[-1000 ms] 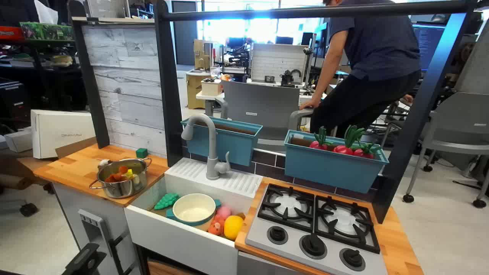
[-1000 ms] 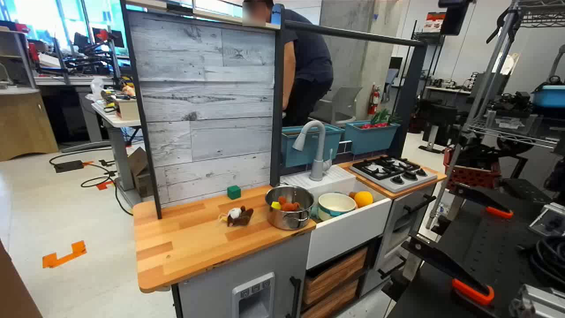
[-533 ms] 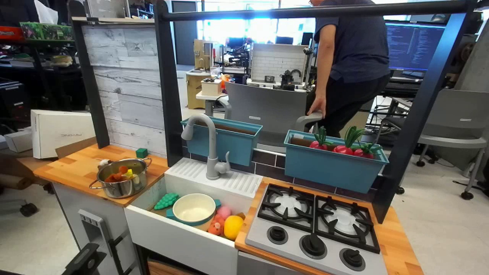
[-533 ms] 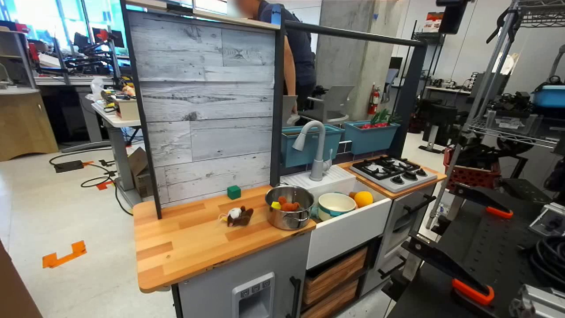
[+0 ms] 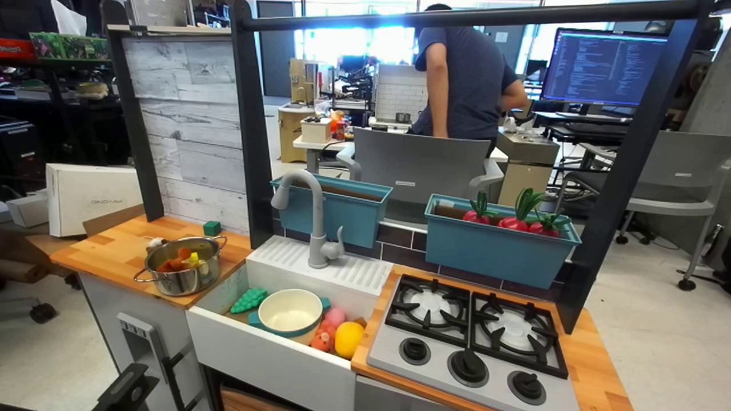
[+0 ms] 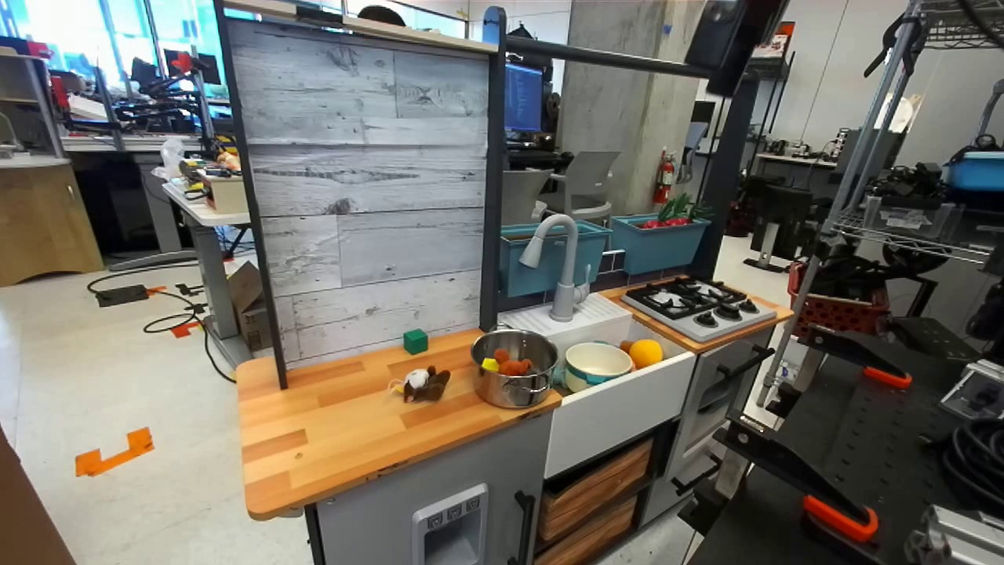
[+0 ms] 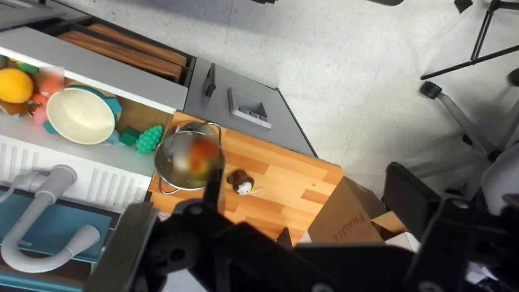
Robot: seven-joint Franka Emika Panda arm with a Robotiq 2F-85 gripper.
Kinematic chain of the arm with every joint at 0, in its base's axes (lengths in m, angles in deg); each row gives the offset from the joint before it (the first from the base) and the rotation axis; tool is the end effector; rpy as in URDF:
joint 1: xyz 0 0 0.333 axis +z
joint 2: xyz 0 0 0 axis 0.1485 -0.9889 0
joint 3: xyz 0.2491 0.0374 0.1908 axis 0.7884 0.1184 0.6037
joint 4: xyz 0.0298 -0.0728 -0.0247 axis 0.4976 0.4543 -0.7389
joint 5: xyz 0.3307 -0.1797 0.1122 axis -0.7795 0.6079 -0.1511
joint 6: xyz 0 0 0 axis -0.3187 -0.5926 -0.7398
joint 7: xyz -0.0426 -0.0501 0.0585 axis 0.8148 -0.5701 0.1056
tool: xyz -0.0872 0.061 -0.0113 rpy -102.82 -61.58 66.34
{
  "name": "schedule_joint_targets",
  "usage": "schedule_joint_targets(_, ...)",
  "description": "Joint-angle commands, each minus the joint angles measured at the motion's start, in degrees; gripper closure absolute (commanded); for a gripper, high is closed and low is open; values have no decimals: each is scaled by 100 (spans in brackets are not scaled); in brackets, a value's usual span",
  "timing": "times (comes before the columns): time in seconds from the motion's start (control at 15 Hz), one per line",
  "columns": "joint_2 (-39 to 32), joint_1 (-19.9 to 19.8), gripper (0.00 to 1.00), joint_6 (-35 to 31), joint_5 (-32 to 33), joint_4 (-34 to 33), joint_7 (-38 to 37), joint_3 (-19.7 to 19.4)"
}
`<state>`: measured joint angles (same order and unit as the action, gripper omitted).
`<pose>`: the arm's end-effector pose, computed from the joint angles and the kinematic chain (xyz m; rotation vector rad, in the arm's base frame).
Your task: Pick up the brown toy and place it on the stove
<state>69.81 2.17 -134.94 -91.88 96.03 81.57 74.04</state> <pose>0.4199 0.1270 0.3848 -3.0099 -0.4298 -0.2300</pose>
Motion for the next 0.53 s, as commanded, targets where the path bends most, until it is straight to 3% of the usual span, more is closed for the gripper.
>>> schedule_joint_targets(0.0, -1453, -61, 0, -1456, 306, -228, -258, 253)
schedule_joint_targets(0.2, -2636, -164, 0, -2328, 1141, -661, -993, 231)
schedule_joint_targets(0.47, -4159, 449, 0, -2896, 2235, -1815, -2287, -589)
